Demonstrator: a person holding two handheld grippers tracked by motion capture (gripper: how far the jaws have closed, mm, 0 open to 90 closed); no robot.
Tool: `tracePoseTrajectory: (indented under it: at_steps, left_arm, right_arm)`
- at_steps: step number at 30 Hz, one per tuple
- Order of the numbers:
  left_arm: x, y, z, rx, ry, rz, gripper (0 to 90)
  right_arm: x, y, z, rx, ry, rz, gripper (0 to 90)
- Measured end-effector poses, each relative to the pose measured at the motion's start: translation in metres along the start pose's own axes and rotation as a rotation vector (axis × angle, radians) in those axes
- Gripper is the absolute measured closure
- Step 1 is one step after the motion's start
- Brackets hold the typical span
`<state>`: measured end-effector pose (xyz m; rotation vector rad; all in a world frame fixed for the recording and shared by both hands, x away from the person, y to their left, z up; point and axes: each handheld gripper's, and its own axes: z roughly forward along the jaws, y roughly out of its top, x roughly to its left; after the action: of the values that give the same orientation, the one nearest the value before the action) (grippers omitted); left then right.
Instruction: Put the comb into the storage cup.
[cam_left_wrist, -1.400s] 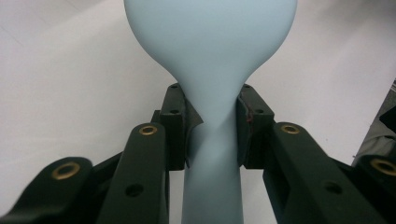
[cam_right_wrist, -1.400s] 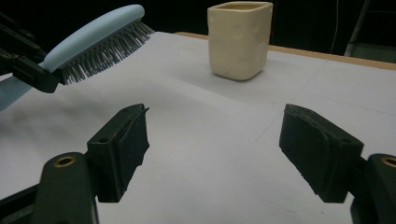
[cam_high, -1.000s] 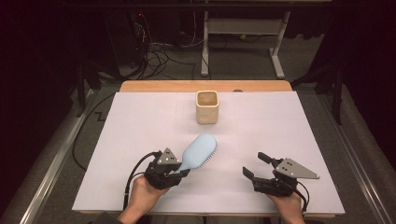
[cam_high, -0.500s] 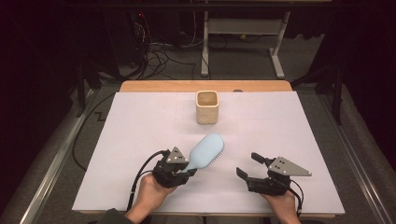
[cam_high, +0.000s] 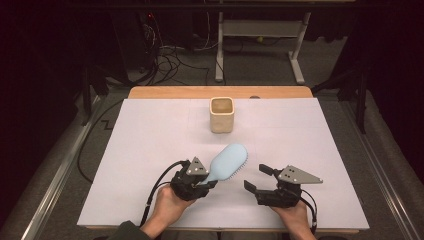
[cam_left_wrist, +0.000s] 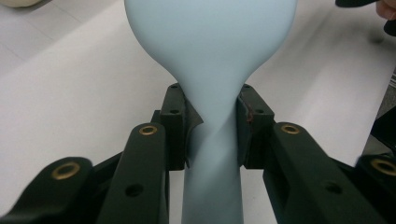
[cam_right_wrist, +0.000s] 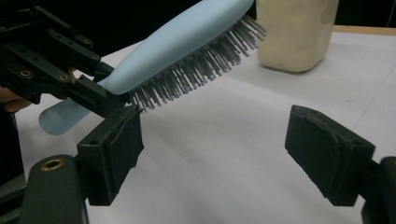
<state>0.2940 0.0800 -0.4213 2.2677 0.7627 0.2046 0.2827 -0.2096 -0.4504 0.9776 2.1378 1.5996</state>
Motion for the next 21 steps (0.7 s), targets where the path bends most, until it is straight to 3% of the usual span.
tracePoseTrajectory:
  at_steps: [21]
  left_arm:
    - [-0.006, 0.003, 0.007, 0.003, 0.001, 0.024, 69.0]
  right_arm:
    - [0.010, 0.008, 0.027, 0.047, 0.073, 0.068, 16.7]
